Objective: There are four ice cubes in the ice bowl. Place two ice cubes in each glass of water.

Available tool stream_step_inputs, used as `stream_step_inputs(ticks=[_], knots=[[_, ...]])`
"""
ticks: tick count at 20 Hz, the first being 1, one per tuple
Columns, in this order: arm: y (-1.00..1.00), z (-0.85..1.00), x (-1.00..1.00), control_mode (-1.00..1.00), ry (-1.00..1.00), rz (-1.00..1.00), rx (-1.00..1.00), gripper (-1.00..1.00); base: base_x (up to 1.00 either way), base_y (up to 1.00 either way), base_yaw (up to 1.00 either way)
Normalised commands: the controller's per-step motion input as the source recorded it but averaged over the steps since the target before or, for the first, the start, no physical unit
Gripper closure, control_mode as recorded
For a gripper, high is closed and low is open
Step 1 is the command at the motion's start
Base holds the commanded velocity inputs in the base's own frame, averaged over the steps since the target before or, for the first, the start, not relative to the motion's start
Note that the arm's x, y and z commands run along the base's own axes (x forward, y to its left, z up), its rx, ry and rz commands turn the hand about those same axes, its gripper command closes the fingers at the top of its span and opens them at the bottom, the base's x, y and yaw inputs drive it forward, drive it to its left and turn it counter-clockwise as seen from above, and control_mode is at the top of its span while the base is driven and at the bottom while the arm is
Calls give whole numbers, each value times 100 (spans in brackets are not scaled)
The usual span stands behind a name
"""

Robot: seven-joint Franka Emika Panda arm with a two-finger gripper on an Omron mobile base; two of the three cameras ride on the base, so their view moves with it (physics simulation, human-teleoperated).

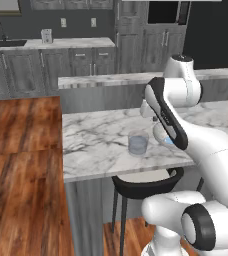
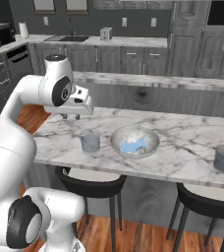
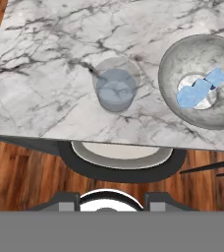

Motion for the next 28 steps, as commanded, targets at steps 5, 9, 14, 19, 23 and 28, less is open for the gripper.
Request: stream_step_inputs(ticks=[5,9,14,19,23,28], knots=[[0,-6,-39,-100,0,0,0,-100,0,0,0],[0,-13,-78,-100,-6,0,0,-100,0,0,0],[-6,-26,-84,-100,-10,0,0,-100,0,0,0],[-14,-43,-69,-100,-3,0,0,-100,0,0,0],[-3,-29,-39,-100,-3,0,0,-100,0,0,0],[0,0,-3,100,-1,0,0,-100,-15,-5,0]])
